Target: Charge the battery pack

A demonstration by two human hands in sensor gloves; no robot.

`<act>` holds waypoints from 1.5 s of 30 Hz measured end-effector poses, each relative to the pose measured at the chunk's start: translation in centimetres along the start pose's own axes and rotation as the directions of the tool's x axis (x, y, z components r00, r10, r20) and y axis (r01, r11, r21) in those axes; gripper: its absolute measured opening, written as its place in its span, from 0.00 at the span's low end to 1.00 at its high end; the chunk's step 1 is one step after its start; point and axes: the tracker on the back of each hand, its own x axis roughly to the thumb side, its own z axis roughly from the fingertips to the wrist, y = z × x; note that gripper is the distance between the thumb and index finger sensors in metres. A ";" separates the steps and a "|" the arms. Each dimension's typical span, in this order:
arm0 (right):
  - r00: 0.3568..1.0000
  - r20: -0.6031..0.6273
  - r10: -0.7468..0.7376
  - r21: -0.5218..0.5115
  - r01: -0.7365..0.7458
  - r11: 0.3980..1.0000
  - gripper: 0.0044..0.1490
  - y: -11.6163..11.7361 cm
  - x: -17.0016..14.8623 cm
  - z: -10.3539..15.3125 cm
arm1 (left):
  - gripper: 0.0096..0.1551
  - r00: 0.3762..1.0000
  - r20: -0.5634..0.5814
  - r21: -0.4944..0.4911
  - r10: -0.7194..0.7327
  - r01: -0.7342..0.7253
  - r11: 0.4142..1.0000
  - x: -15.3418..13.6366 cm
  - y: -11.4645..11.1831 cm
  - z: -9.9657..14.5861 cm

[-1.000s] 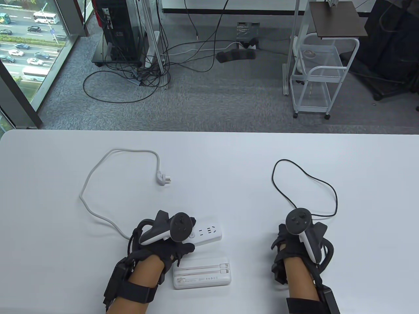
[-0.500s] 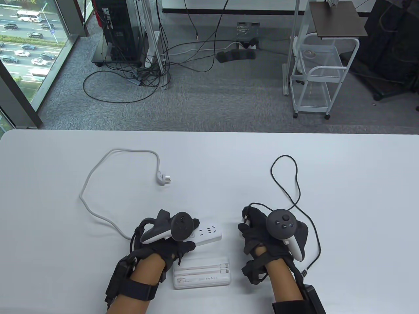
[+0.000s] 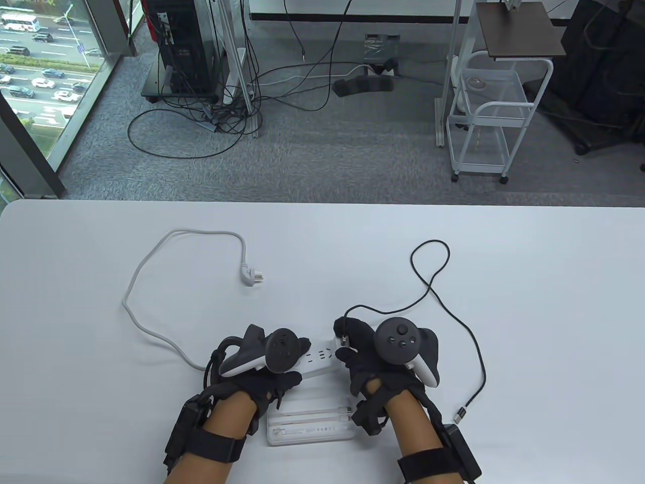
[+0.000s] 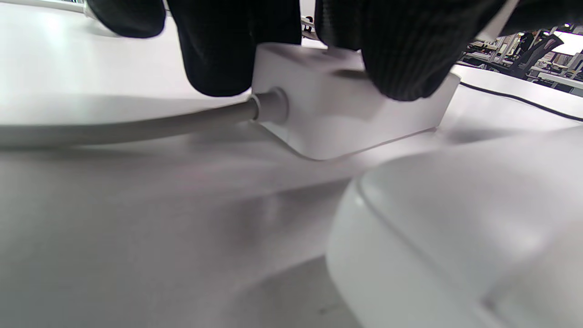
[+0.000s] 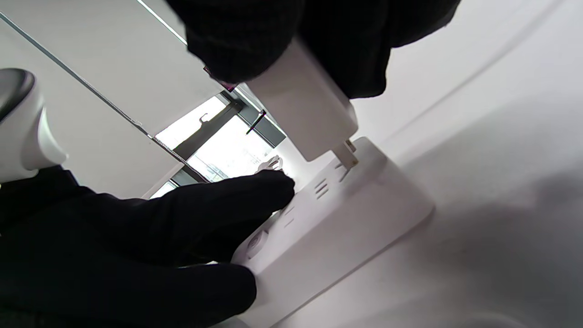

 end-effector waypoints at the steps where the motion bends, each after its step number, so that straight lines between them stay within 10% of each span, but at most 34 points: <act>1: 1.000 0.007 0.000 0.003 0.000 1.000 0.39 0.2 0.1 -0.2 | 0.45 1.000 0.000 0.001 0.001 -0.001 1.000 0.0 0.0 0.0; 29: 0.972 -0.070 0.223 0.149 -0.211 0.966 0.38 2.0 2.0 -2.7 | 0.46 1.000 -0.004 0.015 -0.018 0.018 1.000 0.1 -0.3 0.0; 45: 0.990 -0.035 0.139 0.088 -0.136 0.987 0.43 0.3 0.9 0.3 | 0.50 1.000 0.002 0.049 0.001 -0.002 0.999 0.1 1.0 1.4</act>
